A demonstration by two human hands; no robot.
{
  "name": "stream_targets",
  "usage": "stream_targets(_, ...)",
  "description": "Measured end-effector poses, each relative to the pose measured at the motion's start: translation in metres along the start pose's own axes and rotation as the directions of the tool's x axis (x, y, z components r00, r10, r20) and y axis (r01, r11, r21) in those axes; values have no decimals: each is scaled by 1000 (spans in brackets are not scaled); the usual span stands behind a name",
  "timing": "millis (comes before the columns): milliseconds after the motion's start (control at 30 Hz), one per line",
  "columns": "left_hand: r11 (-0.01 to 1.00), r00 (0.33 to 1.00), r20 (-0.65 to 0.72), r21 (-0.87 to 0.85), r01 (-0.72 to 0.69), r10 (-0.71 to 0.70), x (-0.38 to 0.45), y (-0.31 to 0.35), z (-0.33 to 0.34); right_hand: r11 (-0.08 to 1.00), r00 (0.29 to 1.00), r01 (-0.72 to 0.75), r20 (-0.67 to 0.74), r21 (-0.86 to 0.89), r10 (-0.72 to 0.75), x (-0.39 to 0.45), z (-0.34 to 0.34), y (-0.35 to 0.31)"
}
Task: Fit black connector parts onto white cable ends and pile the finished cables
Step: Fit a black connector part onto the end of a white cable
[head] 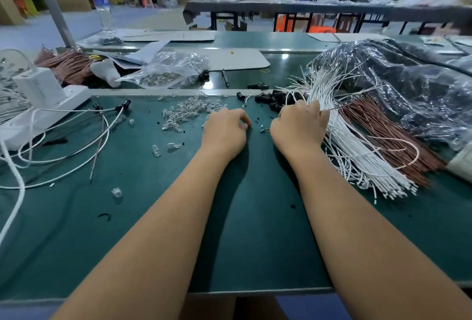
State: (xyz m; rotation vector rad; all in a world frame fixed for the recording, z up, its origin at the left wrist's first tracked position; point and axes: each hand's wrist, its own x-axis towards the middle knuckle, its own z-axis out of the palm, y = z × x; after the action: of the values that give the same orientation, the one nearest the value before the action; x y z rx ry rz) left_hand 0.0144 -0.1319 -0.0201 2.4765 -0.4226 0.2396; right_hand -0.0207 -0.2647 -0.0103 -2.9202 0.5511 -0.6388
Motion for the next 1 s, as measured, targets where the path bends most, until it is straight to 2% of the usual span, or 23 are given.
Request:
stream_targets(67, 995, 999, -43, -103, 12, -17, 1, -1, -3, 998, 995, 41, -90, 56, -36, 2, 1, 0)
stream_targets(133, 958, 993, -115, -286, -7, -27, -2, -2, -8, 973, 975, 120, -208, 198, -78, 3, 1, -2)
stream_targets(200, 910, 986, -156, -414, -3, -67, -3, -4, -14, 880, 945, 251, -300, 404, -133, 0, -1, -7)
stream_targets(300, 783, 980, -102, -618, 71, -170, 0, -7, -22, 717, 928, 370, -261, 590, -264, -9, -2, -19)
stream_targets(433, 590, 962, -67, -801, 106, -263, 3, -8, -29, 713, 904, 417, -171, 564, -393, -13, 2, -26)
stream_targets(567, 486, 948, -115, -873, 46, -297, 3, -17, -36, 765, 902, 416, -118, 491, -415, -13, 2, -23)
stream_targets(767, 524, 963, -154, -852, -17, -220, -1, -15, -36, 838, 934, 349, -90, 420, -345, -12, 1, -20)
stream_targets(1000, 597, 966, -150, -802, 5, -210, -2, -15, -33, 867, 952, 292, -37, 405, -303, -12, 1, -19)
